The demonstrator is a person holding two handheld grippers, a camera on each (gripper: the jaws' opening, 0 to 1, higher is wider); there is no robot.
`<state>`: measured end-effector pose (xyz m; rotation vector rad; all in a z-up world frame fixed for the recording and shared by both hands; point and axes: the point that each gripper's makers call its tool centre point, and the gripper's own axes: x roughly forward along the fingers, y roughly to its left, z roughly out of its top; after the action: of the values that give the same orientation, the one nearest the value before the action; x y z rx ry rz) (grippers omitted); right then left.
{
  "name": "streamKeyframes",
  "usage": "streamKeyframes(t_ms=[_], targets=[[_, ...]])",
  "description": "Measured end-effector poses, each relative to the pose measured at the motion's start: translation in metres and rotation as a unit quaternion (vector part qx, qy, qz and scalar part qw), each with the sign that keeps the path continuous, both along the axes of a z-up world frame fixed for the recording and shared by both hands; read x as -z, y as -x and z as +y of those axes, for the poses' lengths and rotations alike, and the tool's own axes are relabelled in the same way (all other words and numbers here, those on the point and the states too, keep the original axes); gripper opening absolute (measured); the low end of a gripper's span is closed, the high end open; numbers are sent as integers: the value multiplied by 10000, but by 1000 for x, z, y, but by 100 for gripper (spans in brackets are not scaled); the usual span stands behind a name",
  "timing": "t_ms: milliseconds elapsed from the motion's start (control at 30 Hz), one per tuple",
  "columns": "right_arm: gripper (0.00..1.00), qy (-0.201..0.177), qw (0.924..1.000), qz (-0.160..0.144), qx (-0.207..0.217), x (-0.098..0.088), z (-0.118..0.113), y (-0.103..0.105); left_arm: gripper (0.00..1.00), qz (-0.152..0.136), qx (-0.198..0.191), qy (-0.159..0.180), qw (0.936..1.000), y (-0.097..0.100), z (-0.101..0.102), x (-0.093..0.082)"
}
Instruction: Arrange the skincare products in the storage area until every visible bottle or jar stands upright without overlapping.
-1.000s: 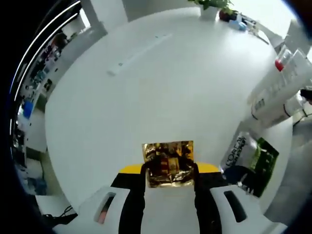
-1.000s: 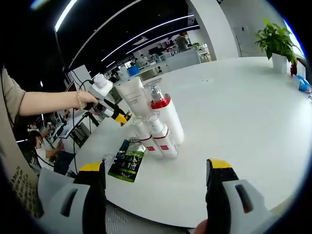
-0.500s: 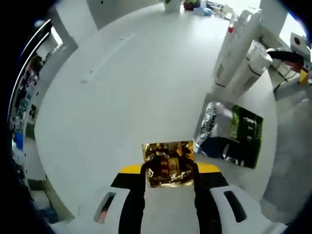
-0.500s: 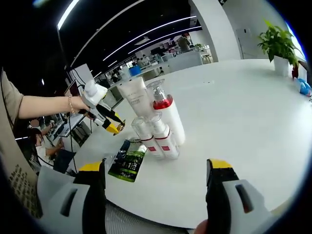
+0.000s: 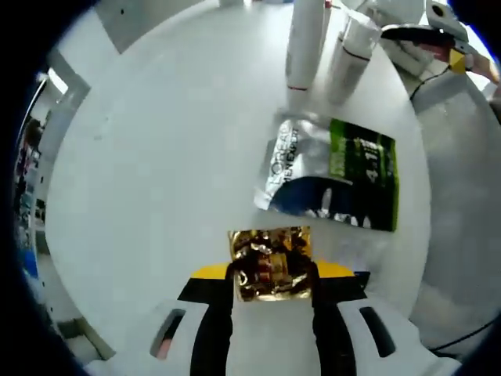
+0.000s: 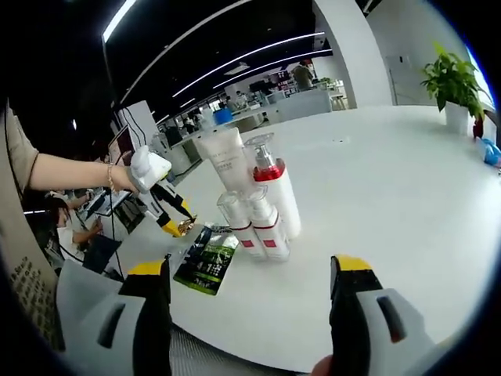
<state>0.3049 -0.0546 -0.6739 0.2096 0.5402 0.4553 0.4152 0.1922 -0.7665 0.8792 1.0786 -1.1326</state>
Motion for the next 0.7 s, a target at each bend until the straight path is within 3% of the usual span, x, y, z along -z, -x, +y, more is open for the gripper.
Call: streamKeyframes(t_ms=[300,700], targets=[[86,54,10000,54,-58,2,2,1,36,-3,310,-199,9993,4,5,5],[87,42,9999,91,-9,4,0,1,36,52,750,-204,9970,9,-11,10]])
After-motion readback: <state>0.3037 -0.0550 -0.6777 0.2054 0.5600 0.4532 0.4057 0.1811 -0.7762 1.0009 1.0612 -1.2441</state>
